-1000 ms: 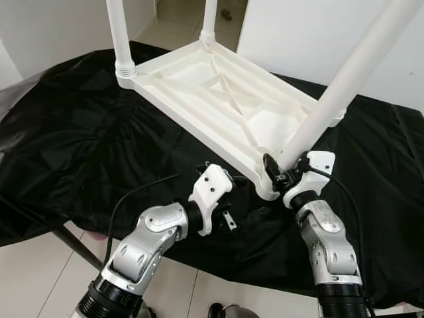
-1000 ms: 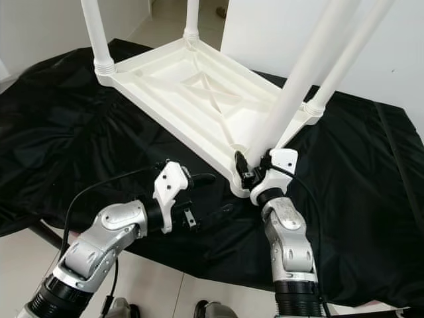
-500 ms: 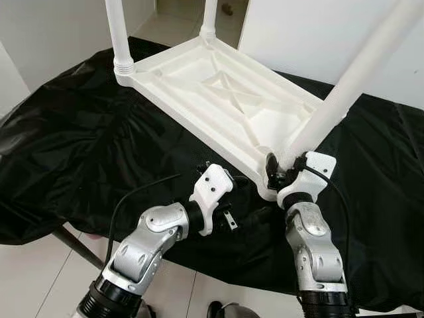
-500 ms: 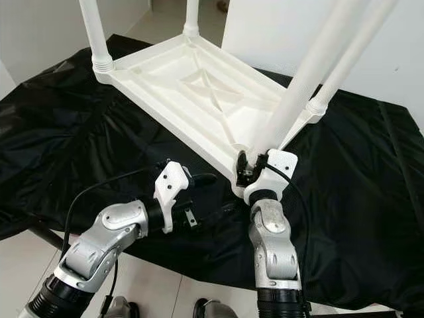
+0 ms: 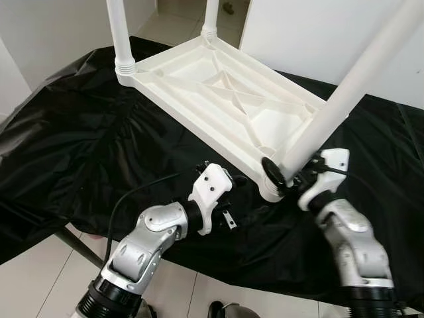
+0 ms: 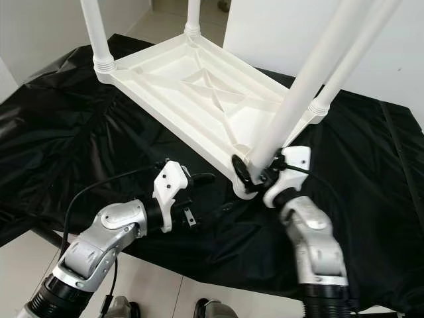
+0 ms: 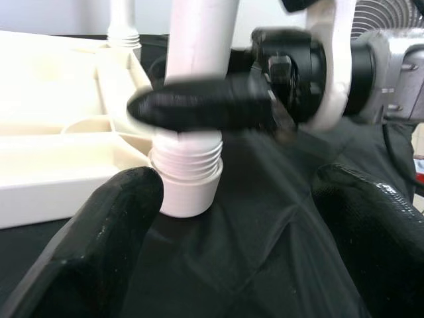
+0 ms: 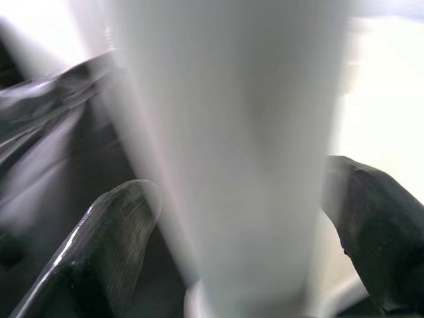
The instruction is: Building children table
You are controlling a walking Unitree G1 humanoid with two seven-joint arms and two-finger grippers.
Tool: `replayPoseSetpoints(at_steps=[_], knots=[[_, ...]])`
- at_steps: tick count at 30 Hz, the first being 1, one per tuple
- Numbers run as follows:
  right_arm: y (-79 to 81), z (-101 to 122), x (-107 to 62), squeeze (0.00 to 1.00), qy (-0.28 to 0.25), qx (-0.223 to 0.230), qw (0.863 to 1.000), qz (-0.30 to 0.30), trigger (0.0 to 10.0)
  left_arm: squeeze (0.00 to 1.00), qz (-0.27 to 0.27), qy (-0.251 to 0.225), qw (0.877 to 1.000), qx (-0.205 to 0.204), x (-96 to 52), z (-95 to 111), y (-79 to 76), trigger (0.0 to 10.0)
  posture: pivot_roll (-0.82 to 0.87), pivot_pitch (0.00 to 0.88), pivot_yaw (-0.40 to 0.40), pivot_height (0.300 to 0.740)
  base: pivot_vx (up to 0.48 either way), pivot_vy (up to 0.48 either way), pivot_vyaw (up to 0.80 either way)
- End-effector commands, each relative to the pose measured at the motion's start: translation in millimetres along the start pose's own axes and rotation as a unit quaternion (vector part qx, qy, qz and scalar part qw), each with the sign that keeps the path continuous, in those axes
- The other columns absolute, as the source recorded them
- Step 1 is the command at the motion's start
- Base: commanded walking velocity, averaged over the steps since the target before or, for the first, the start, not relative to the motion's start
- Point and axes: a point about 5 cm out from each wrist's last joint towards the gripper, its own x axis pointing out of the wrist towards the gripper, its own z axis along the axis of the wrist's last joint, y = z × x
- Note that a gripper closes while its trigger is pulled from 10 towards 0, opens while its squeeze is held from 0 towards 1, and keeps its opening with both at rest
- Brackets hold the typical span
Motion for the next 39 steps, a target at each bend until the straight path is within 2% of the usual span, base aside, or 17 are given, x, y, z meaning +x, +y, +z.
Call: replayPoseSetpoints(at_steps=[1, 5, 8, 9, 17, 21, 22, 23, 24, 31, 33, 36, 38, 39], knots=[[-1.0, -3.4, -1.3, 0.0, 0.01, -0.007, 0.999, 0.046, 10.0, 0.0, 0.001, 0.001, 1.0, -0.003, 0.9, 0.7, -1.0, 10.0, 0.06, 0.143, -0.095, 0.74, 0.0, 0.0, 0.0], [-7.6, -2.8, 4.4, 0.0, 0.016, -0.032, 0.995, 0.091, 10.0, 0.0, 0.002, 0.002, 1.0, -0.001, -0.1, 1.2, -0.8, 10.0, 0.08, 0.139, -0.093, 0.74, 0.0, 0.0, 0.0], [-12.2, -3.6, 9.0, 0.0, 0.017, -0.033, 0.995, 0.098, 10.0, 0.0, 0.002, 0.003, 1.0, -0.001, -1.4, 0.9, -0.4, 10.0, 0.09, 0.136, -0.084, 0.74, 0.0, 0.0, 0.0], [-13.6, -4.4, 10.4, 0.0, 0.018, -0.034, 0.994, 0.1, 0.0, 0.0, 0.003, 0.006, 1.0, 0.0, -2.1, 0.5, -0.1, 10.0, 0.1, 0.135, -0.077, 0.74, 0.0, 0.0, 0.0], [-17.5, -10.2, 8.4, 0.0, 0.026, -0.025, 0.993, 0.112, 0.0, 0.0, 0.002, 0.009, 1.0, 0.002, -4.8, 0.8, 0.0, 10.0, 0.12, 0.135, -0.078, 0.74, 0.0, 0.0, 0.0], [-17.3, -14.8, 1.3, 0.0, 0.031, -0.016, 0.993, 0.109, 0.0, 0.0, -0.001, 0.011, 1.0, -0.001, -5.2, -0.1, -2.3, 10.0, 0.11, 0.142, -0.078, 0.74, 0.0, 0.0, 0.0], [-18.1, -15.1, 0.4, 0.0, 0.03, -0.016, 0.994, 0.1, 7.7, 0.0, -0.002, 0.011, 1.0, -0.002, -4.9, -0.6, -2.9, 10.0, 0.11, 0.143, -0.077, 0.74, 0.0, 0.0, 0.0], [-18.1, -15.1, 0.4, 0.0, 0.03, -0.016, 0.994, 0.1, 7.7, 0.0, -0.002, 0.011, 1.0, -0.002, -4.9, -0.6, -2.9, 10.0, 0.11, 0.143, -0.077, 0.74, 0.0, 0.0, 0.0], [-19.2, -14.4, -0.1, 0.0, 0.026, -0.016, 0.995, 0.091, 10.0, 0.0, -0.004, 0.012, 1.0, -0.002, -4.5, -0.7, -3.6, 10.0, 0.1, 0.145, -0.077, 0.74, 0.0, 0.0, 0.0], [-19.8, -11.2, -1.5, 0.0, 0.013, -0.013, 0.998, 0.055, 10.0, 0.0, -0.007, 0.011, 1.0, -0.004, -3.7, -0.6, -4.6, 10.0, 0.1, 0.144, -0.077, 0.74, 0.0, 0.0, 0.0], [-19.1, -12.9, -1.5, 0.0, 0.013, -0.018, 1.0, 0.015, 10.0, 0.0, -0.009, 0.01, 1.0, -0.004, -2.9, -0.5, -5.3, 10.0, 0.09, 0.146, -0.084, 0.74, 0.0, 0.0, 0.0], [-19.1, -14.1, -1.5, 0.0, 0.015, -0.021, 1.0, -0.011, 10.0, 0.0, -0.009, 0.01, 1.0, -0.004, -2.5, -0.4, -5.5, 10.0, 0.08, 0.146, -0.087, 0.74, 0.0, 0.0, 0.0], [-17.8, -13.6, -1.7, 0.0, 0.007, -0.017, 0.998, -0.061, 10.0, 0.0, -0.008, 0.008, 1.0, -0.006, -2.2, -0.2, -5.9, 10.0, 0.08, 0.149, -0.089, 0.74, 0.0, 0.0, 0.0], [-17.8, -13.6, -1.7, 0.0, 0.007, -0.017, 0.998, -0.061, 10.0, 0.0, -0.008, 0.008, 1.0, -0.006, -2.2, -0.2, -5.9, 10.0, 0.08, 0.149, -0.089, 0.74, 0.0, 0.0, 0.0]])
